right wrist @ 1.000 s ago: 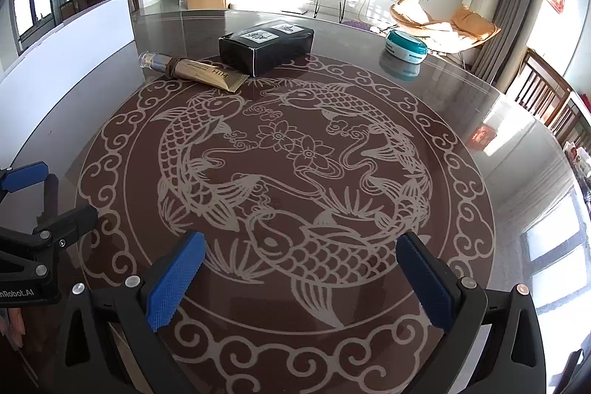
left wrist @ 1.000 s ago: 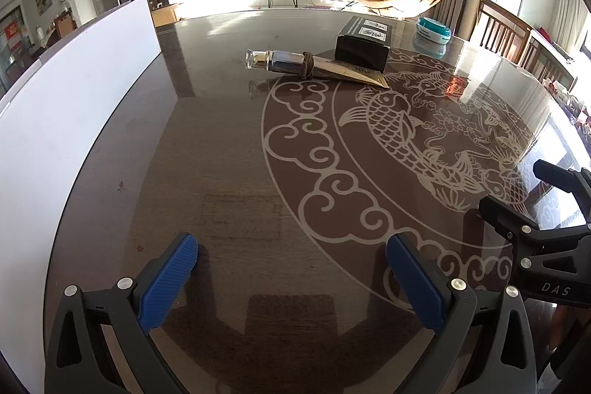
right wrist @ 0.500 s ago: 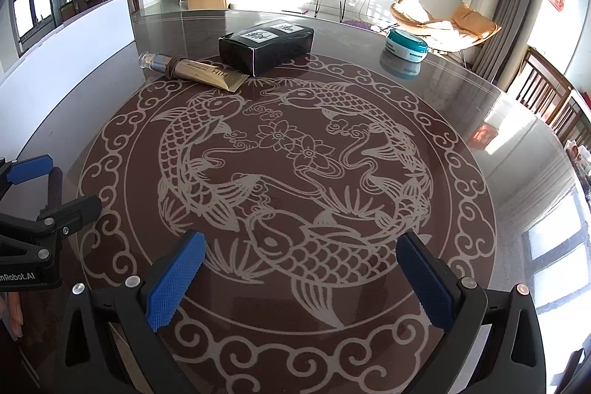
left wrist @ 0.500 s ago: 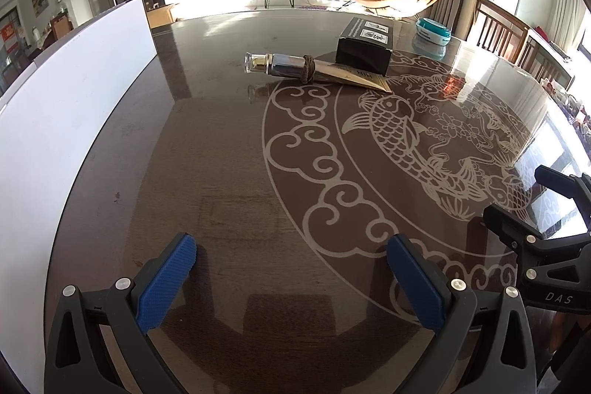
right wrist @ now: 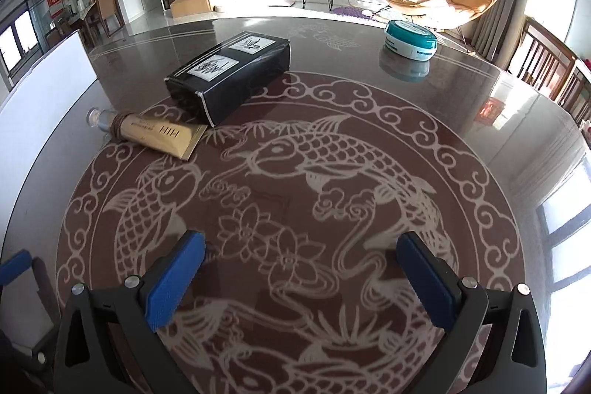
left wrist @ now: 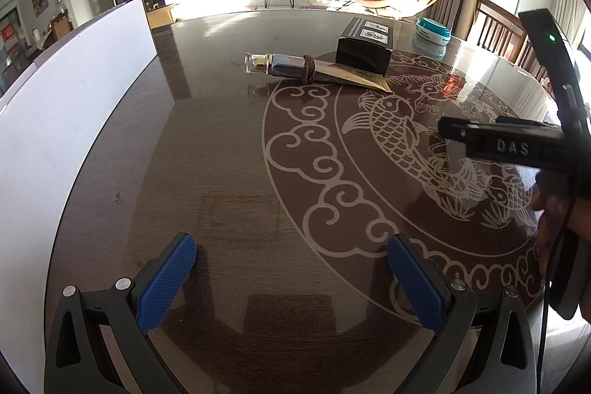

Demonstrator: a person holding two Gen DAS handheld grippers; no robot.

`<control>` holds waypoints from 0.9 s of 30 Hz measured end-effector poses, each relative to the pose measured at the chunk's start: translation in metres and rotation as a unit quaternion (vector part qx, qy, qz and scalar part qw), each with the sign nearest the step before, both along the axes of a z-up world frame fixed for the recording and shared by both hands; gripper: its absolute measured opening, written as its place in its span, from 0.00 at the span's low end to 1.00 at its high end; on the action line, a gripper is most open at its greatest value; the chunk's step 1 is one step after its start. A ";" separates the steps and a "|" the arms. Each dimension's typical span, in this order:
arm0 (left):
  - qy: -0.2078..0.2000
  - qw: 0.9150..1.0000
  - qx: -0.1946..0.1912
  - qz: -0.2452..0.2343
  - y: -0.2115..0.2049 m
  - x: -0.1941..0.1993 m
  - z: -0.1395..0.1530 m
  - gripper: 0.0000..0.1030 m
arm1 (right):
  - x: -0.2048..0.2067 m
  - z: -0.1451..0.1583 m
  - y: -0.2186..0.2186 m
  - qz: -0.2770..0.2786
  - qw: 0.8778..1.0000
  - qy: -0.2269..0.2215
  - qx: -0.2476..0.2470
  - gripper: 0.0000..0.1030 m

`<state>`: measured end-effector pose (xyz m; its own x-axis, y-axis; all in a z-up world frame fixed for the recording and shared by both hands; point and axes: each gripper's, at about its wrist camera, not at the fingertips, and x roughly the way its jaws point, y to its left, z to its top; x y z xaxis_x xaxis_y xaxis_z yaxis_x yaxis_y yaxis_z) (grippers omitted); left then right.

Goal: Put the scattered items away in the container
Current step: 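Move the right gripper toward the black box and gold tube, then approach the black box with the right gripper and close on its middle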

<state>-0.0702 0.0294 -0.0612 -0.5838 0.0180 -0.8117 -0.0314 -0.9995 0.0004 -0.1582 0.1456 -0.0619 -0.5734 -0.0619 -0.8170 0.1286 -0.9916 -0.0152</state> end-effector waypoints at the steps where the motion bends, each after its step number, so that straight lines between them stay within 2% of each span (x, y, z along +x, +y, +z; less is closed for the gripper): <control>1: 0.000 1.000 0.000 0.000 0.000 0.000 0.000 1.00 | -0.012 0.000 -0.002 -0.005 1.000 0.000 0.000 1.00; 6: 0.000 1.000 0.000 0.000 0.000 0.000 0.000 1.00 | -0.052 0.001 -0.017 -0.017 1.000 0.001 0.002 1.00; 10: 0.000 1.000 0.000 0.000 0.000 0.000 0.000 1.00 | -0.059 0.001 -0.036 0.006 1.000 0.001 0.002 1.00; 12: 0.000 1.000 0.000 0.000 0.000 0.000 0.000 1.00 | -0.051 0.001 -0.055 0.079 0.997 0.001 -0.002 1.00; 14: 0.000 1.000 0.000 0.000 0.000 0.000 0.000 1.00 | -0.033 0.001 -0.079 0.187 0.982 0.000 -0.003 1.00; 15: 0.000 1.000 0.000 0.000 0.000 0.000 0.000 1.00 | -0.024 0.001 -0.087 0.223 0.975 0.002 -0.002 1.00; 16: 0.000 1.000 0.000 0.000 0.000 0.000 0.000 1.00 | -0.019 0.000 -0.090 0.236 0.972 0.002 -0.002 1.00; 18: 0.000 1.000 0.000 0.000 0.000 0.000 0.000 1.00 | -0.016 -0.001 -0.088 0.224 0.975 0.002 -0.003 1.00; 23: 0.000 1.000 0.000 0.000 0.000 0.000 0.000 1.00 | -0.024 -0.002 -0.073 0.152 0.988 0.002 -0.004 1.00; 27: 0.000 1.000 0.000 0.000 0.000 0.000 0.000 1.00 | -0.026 -0.002 -0.066 0.113 0.994 0.002 -0.003 1.00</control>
<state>-0.0701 0.0296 -0.0610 -0.5838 0.0180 -0.8117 -0.0310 -0.9995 0.0001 -0.1845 0.0794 -0.0642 -0.5471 -0.1951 -0.8140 0.3484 -0.9373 -0.0095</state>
